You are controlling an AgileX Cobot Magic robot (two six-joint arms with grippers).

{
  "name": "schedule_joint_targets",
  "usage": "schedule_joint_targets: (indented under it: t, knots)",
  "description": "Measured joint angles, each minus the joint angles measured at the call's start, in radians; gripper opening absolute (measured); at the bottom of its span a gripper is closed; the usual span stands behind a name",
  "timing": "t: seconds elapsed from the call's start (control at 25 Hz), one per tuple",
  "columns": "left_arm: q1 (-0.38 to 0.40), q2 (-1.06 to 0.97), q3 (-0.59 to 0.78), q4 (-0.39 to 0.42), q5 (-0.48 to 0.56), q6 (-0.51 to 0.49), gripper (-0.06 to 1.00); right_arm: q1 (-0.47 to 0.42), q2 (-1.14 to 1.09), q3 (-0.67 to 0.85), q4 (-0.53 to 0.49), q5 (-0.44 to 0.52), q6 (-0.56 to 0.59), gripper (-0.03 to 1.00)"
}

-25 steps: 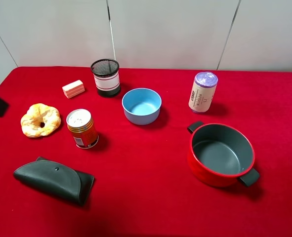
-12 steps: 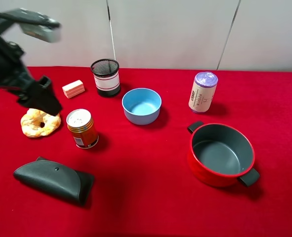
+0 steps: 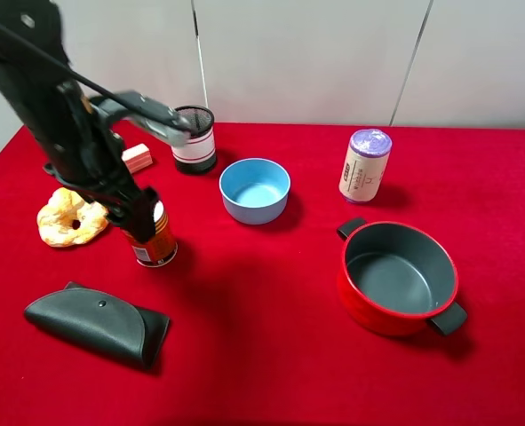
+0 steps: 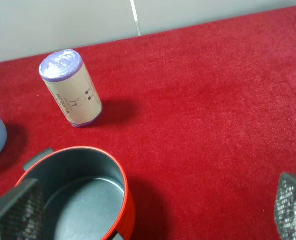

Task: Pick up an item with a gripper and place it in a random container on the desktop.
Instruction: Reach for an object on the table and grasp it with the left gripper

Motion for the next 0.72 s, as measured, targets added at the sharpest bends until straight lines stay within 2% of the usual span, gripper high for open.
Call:
schedule_joint_targets:
  t: [0.72]
  knots:
    - [-0.001,0.183,-0.001,0.002,-0.222,-0.004,0.99,0.000,0.000,0.000,0.000,0.000,0.000,0.69]
